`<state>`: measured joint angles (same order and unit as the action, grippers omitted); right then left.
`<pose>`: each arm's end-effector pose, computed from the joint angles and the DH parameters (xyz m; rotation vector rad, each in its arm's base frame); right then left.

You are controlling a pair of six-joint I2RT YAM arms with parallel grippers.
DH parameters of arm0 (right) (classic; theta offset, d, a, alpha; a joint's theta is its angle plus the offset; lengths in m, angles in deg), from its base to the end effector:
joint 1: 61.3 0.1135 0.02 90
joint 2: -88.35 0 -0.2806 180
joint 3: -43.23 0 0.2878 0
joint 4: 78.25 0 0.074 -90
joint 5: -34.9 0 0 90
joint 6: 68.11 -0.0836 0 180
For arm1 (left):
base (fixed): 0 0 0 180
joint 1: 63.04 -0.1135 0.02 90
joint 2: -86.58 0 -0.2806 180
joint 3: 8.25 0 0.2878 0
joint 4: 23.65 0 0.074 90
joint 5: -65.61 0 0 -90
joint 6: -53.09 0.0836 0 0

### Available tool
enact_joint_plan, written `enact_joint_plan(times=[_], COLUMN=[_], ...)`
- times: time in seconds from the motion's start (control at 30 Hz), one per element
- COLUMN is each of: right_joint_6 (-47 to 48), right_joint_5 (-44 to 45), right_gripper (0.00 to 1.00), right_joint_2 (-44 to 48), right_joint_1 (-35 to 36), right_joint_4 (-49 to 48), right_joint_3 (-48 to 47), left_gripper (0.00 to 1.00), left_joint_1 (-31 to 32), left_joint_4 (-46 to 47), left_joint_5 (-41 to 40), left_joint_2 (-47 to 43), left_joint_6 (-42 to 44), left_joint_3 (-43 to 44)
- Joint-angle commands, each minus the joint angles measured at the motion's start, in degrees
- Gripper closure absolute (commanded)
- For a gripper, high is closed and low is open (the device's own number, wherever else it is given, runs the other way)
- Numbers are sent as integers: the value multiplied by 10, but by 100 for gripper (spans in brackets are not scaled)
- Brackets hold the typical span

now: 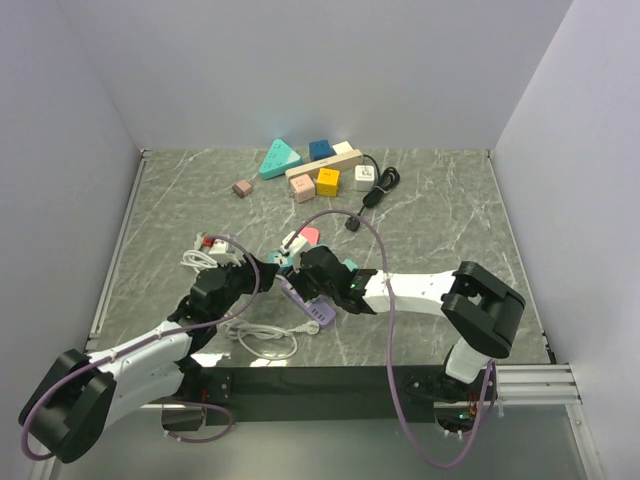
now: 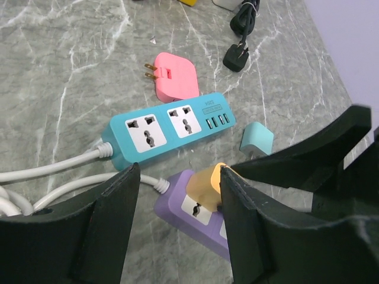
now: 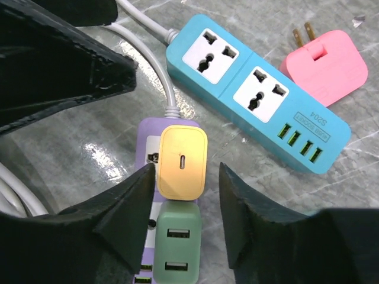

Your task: Insert the plug

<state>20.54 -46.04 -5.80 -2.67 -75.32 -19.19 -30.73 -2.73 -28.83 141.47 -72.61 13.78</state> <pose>0.2267 0.3465 0.1530 -0.9729 1.9718 0.4250 0.2184 -0.1305 0.1543 -0.1126 1.8439 -0.7778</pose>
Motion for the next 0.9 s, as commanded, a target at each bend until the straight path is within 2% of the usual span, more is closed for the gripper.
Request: enact_joint_plan(times=[0.0, 0.07, 0.17, 0.2, 0.4, 0.57, 0.87], right_joint_6=[8, 6, 2, 0, -24, -47, -29], right_joint_5=[-4, -6, -6, -4, -14, -49, -88], right_gripper=[54, 63, 96, 100, 100, 100, 100], right_joint_2=[-9, -12, -16, -17, -38, -45, -94], right_joint_1=[-4, -5, -4, -4, -4, -4, 9], right_joint_4=[-18, -15, -12, -11, -3, -41, -59], right_joint_3=[-25, -25, -25, -24, -20, -10, -71], left_gripper=[38, 38, 38, 38, 38, 38, 38], left_joint_1=[-3, -4, -5, -5, -6, -6, -7], left_joint_4=[-7, -11, -14, -14, -17, -25, -77], left_joint_5=[-11, -12, -12, -11, -12, -15, -42], left_joint_2=[-21, -24, -28, -28, -28, -35, -74], left_joint_6=[-4, -4, -5, -4, -4, -5, -14], left_joint_3=[-6, -7, -9, -9, -9, -9, 1])
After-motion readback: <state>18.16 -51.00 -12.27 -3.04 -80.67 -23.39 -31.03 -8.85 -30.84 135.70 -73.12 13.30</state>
